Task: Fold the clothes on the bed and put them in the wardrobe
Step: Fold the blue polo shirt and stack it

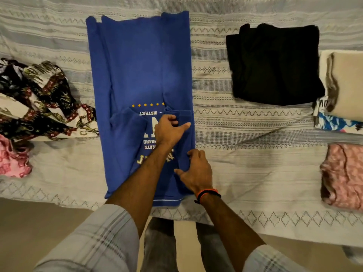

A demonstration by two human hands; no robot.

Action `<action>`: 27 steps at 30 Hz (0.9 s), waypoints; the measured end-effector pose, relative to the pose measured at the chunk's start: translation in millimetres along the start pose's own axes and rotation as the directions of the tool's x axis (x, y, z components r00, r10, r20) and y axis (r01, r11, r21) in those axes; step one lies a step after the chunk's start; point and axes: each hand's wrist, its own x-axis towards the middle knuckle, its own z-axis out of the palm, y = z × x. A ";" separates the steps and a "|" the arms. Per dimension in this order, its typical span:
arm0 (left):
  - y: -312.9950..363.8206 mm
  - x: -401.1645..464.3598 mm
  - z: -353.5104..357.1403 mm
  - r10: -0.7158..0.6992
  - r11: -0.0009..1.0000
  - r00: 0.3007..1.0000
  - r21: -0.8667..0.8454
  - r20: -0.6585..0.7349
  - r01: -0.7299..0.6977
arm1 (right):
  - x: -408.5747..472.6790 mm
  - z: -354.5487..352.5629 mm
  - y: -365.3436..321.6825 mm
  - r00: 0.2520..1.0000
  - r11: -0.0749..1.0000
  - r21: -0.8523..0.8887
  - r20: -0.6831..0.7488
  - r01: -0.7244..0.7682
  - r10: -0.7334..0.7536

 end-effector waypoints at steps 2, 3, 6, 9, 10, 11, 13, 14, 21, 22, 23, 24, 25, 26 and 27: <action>3.4 5.4 5.3 -0.011 0.999 1.000 0.038 -0.019 0.012 | 0.7 2.4 -1.2 0.999 0.997 -0.063 0.020 0.041 -0.040; 5.3 6.0 5.9 -0.008 0.998 1.000 0.061 -0.024 0.010 | 0.2 2.5 -1.5 0.998 0.995 -0.074 0.023 0.059 -0.057; 5.8 -1.4 -3.6 -0.033 0.999 0.997 0.022 -0.071 0.035 | -2.6 -0.8 -1.1 0.998 0.998 -0.025 0.005 0.064 -0.064; -12.5 -14.0 -24.6 -0.127 0.977 0.977 -0.191 -0.174 0.093 | -9.1 -3.3 1.0 0.992 0.990 0.072 0.008 0.123 -0.124; -21.5 -19.6 -32.8 -0.176 0.954 0.963 -0.279 -0.206 0.114 | -12.1 -3.8 1.8 0.987 0.982 0.100 0.020 0.157 -0.160; -30.8 -26.8 -43.7 -0.228 0.927 0.945 -0.351 -0.235 0.136 | -16.0 -3.9 1.1 0.979 0.974 0.120 0.040 0.194 -0.200; -53.6 -41.0 -63.2 -0.343 0.878 0.899 -0.434 -0.273 0.204 | -22.7 -3.2 1.1 0.956 0.958 0.125 0.111 0.257 -0.271; -66.4 -45.8 -70.8 -0.402 0.850 0.872 -0.468 -0.278 0.242 | -25.1 -2.4 2.0 0.944 0.954 0.112 0.150 0.278 -0.293; -121.8 -50.5 -97.9 -0.530 0.678 0.846 -0.625 -0.053 0.386 | -41.1 18.0 7.0 0.963 0.961 -0.149 0.173 0.232 -0.205; -123.3 -49.4 -99.1 -0.494 0.711 0.868 -0.596 -0.046 0.373 | -42.7 20.3 6.9 0.965 0.958 -0.175 0.177 0.226 -0.195; -122.8 -48.4 -100.1 -0.458 0.752 0.888 -0.552 -0.045 0.360 | -44.1 21.3 7.2 0.964 0.957 -0.183 0.182 0.227 -0.194; -120.5 -47.1 -100.8 -0.429 0.786 0.902 -0.513 -0.050 0.346 | -45.0 21.3 7.9 0.963 0.956 -0.181 0.185 0.230 -0.197; -117.6 -46.1 -102.3 -0.419 0.803 0.906 -0.495 -0.068 0.334 | -45.6 20.9 8.1 0.961 0.955 -0.176 0.184 0.238 -0.205; -116.3 -45.9 -105.0 -0.421 0.806 0.902 -0.494 -0.091 0.326 | -47.5 21.8 8.3 0.961 0.955 -0.171 0.181 0.242 -0.211; -114.7 -46.1 -106.9 -0.436 0.793 0.893 -0.516 -0.109 0.324 | -49.0 21.9 9.0 0.962 0.957 -0.160 0.171 0.240 -0.213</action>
